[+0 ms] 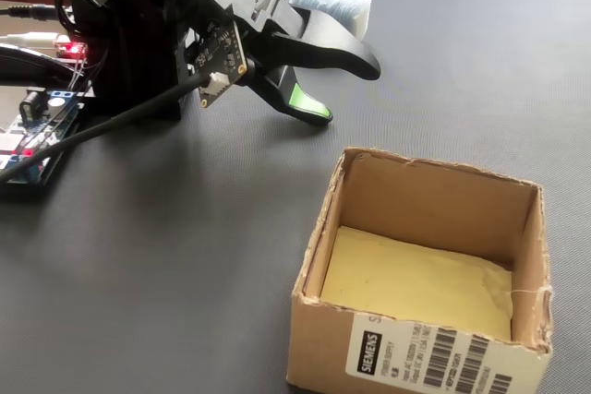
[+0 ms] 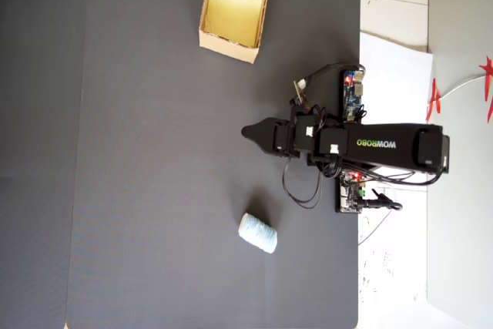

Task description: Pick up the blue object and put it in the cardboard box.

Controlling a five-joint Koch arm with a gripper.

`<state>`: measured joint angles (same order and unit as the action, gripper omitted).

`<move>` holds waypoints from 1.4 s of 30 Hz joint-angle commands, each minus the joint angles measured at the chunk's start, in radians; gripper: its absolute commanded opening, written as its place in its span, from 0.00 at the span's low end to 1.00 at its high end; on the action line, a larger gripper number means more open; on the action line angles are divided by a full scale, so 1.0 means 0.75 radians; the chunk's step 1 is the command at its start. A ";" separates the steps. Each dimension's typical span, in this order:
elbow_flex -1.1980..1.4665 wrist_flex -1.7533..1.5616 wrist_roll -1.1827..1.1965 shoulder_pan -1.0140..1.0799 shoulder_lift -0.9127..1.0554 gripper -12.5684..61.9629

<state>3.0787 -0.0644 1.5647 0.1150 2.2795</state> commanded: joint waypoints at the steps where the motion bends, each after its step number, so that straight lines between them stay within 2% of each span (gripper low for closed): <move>1: 0.053 0.133 0.012 -0.002 0.112 0.62; 6: 0.053 0.127 0.027 -0.010 0.112 0.62; 33: 0.041 0.119 0.012 -0.767 0.115 0.62; 42: 0.027 0.119 0.025 -0.931 0.112 0.62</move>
<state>3.0787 -0.0629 1.5616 -0.5507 2.2795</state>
